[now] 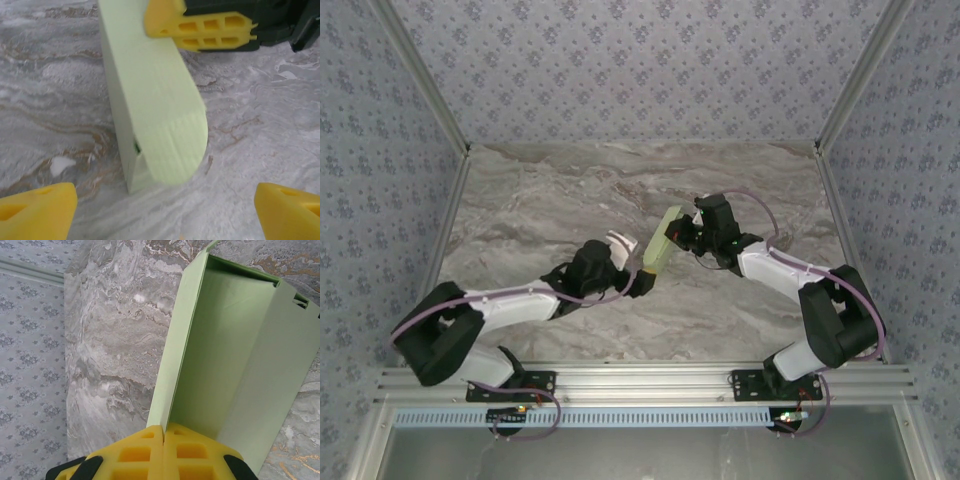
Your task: Fold the paper box
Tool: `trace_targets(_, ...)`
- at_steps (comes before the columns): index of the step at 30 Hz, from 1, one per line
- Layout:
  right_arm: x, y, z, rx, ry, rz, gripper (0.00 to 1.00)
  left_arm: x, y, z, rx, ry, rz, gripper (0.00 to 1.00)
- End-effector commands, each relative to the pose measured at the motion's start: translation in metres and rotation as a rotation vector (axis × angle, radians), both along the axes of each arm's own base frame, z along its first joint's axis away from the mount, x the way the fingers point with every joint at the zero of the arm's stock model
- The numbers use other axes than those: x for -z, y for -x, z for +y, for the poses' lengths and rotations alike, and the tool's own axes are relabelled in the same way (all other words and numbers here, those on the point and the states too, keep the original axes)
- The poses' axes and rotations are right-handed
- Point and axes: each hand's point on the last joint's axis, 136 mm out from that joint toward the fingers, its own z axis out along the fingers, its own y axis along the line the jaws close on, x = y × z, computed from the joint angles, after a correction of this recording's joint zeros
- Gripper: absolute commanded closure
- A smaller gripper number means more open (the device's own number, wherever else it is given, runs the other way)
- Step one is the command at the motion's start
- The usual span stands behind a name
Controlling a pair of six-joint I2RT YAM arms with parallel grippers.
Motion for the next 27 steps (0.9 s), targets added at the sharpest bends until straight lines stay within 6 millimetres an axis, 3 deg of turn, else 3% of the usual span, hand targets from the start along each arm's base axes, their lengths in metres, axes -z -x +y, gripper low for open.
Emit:
trace_targets(1,0.021,0.007,-0.014,0.022,0.097,0.044,0.97,-0.006,-0.015,-0.019,0.009,-0.064,-0.126,0.07)
trace_targets(6,0.022,0.007,-0.015,0.022,0.1,0.044,0.97,-0.003,-0.024,-0.036,0.003,-0.067,-0.164,0.09)
trace_targets(12,0.023,0.006,-0.016,0.025,0.1,0.042,0.97,0.001,-0.026,-0.043,0.01,-0.047,-0.188,0.3)
trace_targets(27,0.026,0.008,-0.017,0.026,0.102,0.045,0.97,0.006,-0.025,-0.045,0.017,-0.026,-0.2,0.57)
